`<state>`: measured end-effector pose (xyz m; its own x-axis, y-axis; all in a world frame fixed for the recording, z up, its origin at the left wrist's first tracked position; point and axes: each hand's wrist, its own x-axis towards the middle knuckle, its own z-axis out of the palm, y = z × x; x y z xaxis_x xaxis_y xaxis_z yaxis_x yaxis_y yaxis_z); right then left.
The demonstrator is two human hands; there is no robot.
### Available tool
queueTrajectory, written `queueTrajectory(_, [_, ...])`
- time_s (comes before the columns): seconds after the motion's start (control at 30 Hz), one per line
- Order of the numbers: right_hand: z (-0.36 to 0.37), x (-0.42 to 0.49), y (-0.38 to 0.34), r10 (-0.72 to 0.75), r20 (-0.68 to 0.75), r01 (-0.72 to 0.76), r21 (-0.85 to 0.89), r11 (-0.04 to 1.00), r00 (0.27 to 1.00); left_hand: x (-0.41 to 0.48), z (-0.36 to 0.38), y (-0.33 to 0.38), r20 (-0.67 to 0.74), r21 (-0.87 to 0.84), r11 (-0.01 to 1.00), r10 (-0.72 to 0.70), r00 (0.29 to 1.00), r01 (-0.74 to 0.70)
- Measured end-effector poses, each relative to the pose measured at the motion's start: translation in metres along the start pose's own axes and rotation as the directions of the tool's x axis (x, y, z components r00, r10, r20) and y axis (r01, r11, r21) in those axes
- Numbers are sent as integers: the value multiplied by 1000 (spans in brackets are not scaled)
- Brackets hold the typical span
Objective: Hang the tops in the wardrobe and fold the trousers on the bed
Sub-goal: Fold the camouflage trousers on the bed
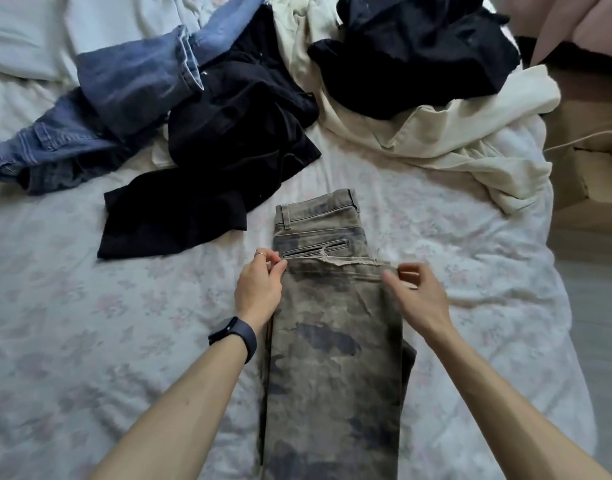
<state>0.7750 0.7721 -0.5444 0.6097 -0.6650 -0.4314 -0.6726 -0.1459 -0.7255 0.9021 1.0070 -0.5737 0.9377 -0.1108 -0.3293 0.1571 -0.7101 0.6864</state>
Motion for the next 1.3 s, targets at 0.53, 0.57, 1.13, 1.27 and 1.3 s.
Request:
queueTrajectory(0.53, [14,-5,10,94,8,-94,21,995,996,-3,-1,-8,91,-160,949,-259,962,271])
queueTrajectory(0.57, [15,-7,7,69,5,-69,12,998,998,-2,-4,-10,79,-182,944,-265,961,275])
queueTrajectory(1.13, [53,101,-88,-19,-123,-3,-176,984,992,103,-16,21,89,-164,963,-202,975,215])
queueTrajectory(1.27, [54,105,-79,-9,-171,-8,-96,995,985,111,-9,22,102,-122,976,-171,980,183])
queueTrajectory(1.3, [55,105,-80,-18,-176,3,-82,997,984,113,-9,23,100,-86,982,-159,982,168])
